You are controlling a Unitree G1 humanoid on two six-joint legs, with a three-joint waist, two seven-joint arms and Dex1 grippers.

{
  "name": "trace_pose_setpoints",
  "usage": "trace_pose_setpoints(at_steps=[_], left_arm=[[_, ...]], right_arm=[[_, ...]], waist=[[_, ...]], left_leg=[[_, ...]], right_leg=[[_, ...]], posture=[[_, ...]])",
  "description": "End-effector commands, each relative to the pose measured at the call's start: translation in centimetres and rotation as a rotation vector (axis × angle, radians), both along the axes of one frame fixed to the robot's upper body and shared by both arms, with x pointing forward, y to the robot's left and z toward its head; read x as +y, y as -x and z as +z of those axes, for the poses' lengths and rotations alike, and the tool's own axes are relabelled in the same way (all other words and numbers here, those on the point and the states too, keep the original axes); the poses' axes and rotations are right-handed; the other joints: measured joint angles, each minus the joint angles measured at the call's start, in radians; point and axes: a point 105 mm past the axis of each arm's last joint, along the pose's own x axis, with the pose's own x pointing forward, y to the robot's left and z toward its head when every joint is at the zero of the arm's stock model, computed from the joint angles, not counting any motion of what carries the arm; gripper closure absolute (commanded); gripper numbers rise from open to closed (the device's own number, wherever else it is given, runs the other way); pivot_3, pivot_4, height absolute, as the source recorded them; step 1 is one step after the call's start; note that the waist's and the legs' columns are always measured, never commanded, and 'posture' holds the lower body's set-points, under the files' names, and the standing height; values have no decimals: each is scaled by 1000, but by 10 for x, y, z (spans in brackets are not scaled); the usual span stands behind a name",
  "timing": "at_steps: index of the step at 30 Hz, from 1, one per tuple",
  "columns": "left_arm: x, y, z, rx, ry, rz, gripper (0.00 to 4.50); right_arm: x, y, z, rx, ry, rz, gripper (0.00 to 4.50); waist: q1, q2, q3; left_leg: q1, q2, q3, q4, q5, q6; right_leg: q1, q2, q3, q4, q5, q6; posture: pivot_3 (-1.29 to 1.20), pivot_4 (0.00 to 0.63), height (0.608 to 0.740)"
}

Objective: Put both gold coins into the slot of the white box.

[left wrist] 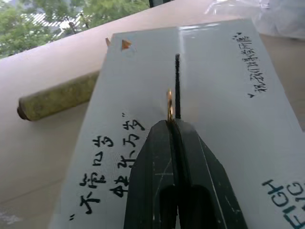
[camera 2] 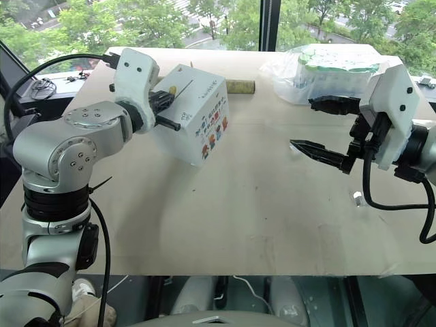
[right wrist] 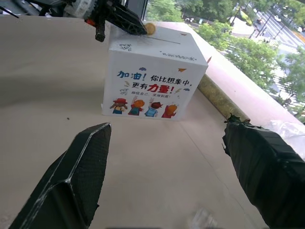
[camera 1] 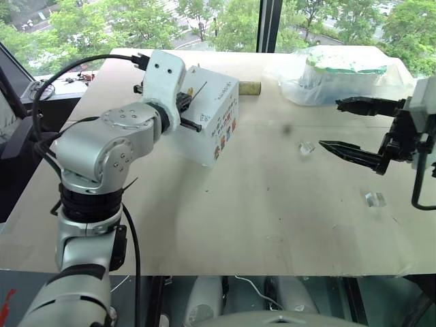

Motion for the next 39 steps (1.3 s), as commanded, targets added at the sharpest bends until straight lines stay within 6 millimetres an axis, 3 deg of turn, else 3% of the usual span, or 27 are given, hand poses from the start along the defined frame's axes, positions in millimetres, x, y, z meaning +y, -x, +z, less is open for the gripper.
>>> trace_pose_setpoints(at_steps=[1, 6, 12, 15, 18, 19, 22, 25, 30, 37, 39], left_arm=[[1, 2, 10, 6, 14, -11, 4500], [2, -3, 6, 58, -5, 5, 4500], [-1, -6, 5, 93, 12, -34, 4500], [1, -6, 5, 81, -4, -27, 3620], [-1, -1, 19, 18, 18, -42, 2368], [-2, 1, 23, 5, 28, -61, 2368], [-19, 18, 38, -66, 112, -246, 2368], [-50, 51, 47, -223, 243, -599, 2368], [-58, 90, 1, -132, 221, -873, 2368], [-25, 102, -53, 22, 196, -910, 2368], [-11, 108, -73, 74, 162, -911, 2368]], right_arm=[[6, 11, 15, -59, 9, 20, 430], [20, 15, 25, -68, 8, 27, 430], [21, 13, 26, -53, 4, 7, 430], [20, 12, 25, -47, 0, 3, 391], [19, 13, 25, -39, -7, -1, 391], [19, 13, 25, -38, -7, -2, 391], [18, 14, 25, -29, -27, -14, 391], [15, 17, 20, -29, -44, -37, 391], [-9, 26, 2, -16, -78, -155, 391], [-63, 64, -45, 85, -44, -391, 391], [-87, 80, -59, 113, -37, -487, 391]], waist=[[0, 0, 0], [3, 0, 0], [5, 0, 0], [4, 0, 0], [5, 0, 0], [5, 0, 0], [4, 0, 0], [5, 0, 0], [5, 0, 0], [10, 2, -2], [7, 2, -2]], left_leg=[[0, 0, 0, 0, 0, 0], [1, 0, 0, 0, 0, 0], [0, 0, 0, 0, 0, 0], [1, 0, 0, 0, 0, 0], [1, 0, 0, 0, 0, 0], [0, 0, 0, 0, 0, 0], [0, 0, 0, 0, 0, 0], [0, 0, 1, -1, 0, 0], [0, 0, 1, -1, 0, 0], [2, 0, -1, -1, 0, 0], [2, 0, 0, 0, -1, 1]], right_leg=[[0, 0, 0, 0, 0, 0], [0, 0, 0, 1, 0, 0], [0, -4, 0, 0, 0, 0], [0, -4, 0, 1, 0, 0], [0, -4, 0, 1, 0, 0], [0, -5, 0, 1, 0, 0], [0, -5, -1, 1, 0, 0], [0, -6, -1, 0, 0, 0], [1, -6, -2, -2, 0, 0], [6, -5, -4, -5, 0, 0], [6, -1, -3, -4, 0, 0]], posture=[[0, 150, 740], [0, 150, 740], [0, 150, 740], [0, 150, 740], [0, 150, 740], [0, 150, 740], [0, 150, 740], [0, 150, 740], [0, 150, 740], [0, 150, 740], [0, 150, 740]])
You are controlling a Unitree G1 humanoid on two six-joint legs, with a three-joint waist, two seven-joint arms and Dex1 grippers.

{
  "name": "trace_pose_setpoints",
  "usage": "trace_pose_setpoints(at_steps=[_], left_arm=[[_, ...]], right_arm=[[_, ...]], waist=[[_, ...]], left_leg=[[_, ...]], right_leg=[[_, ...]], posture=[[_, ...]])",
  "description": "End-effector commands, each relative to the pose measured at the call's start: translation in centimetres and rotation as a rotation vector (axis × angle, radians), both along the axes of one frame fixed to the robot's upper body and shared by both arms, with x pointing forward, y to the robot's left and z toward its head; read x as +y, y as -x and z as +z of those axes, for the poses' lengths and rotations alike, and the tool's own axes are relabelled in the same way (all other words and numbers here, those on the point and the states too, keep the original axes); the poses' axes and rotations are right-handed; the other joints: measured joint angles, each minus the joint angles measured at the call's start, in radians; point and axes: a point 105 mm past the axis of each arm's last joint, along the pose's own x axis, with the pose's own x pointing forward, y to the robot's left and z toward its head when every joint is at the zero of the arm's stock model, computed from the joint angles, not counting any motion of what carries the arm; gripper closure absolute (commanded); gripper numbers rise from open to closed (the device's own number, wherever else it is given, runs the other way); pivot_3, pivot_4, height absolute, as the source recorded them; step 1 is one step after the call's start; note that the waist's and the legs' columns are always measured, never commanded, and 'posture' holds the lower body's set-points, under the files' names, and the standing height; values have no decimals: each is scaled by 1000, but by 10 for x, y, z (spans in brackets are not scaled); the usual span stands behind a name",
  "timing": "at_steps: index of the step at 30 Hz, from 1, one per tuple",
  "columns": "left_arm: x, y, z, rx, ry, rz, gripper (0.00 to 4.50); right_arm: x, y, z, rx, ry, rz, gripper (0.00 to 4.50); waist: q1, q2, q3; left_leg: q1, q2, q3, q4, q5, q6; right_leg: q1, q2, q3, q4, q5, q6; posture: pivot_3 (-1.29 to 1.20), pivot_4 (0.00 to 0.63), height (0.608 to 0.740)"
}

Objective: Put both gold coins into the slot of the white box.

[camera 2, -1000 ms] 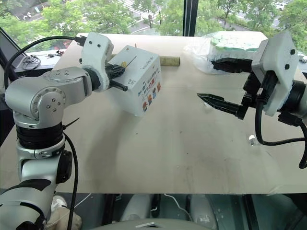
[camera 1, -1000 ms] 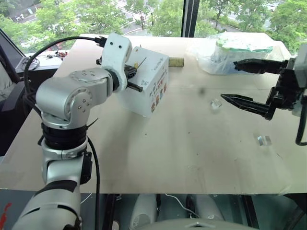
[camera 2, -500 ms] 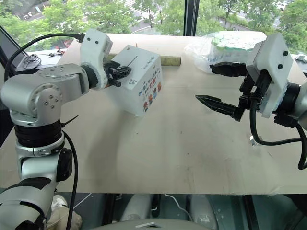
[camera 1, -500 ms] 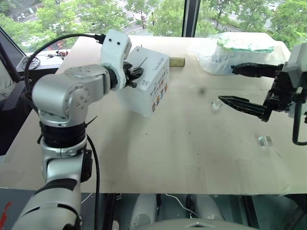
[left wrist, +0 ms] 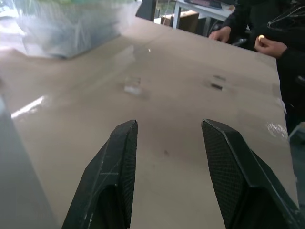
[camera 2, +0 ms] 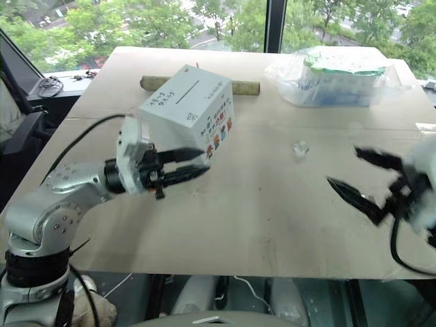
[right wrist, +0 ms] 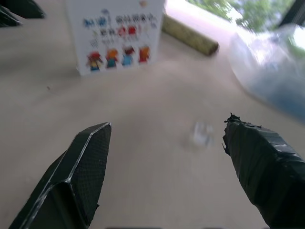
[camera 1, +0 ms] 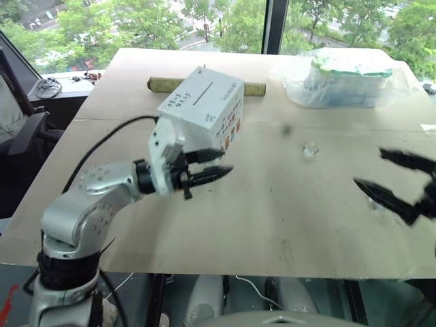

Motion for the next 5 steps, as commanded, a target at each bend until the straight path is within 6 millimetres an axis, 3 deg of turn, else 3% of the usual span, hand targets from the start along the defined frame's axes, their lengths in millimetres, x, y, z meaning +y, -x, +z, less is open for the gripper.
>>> trace_pose_setpoints(at_steps=[1, 5], left_arm=[[20, 11, -15, 0, -51, -22, 2368], [38, 13, -29, 35, -69, 11, 2368]], right_arm=[[-31, 26, -2, -55, 91, -117, 391], [-49, 41, -14, -30, 117, -169, 391]], waist=[[-1, 0, -2], [-7, 2, -4]], left_leg=[[0, 0, 0, 0, -2, 3], [3, 2, 0, -1, -2, 4]], right_leg=[[0, 1, 0, 0, 0, 0], [1, 1, 2, 0, 0, -1]], posture=[[0, 150, 740], [0, 150, 740]])
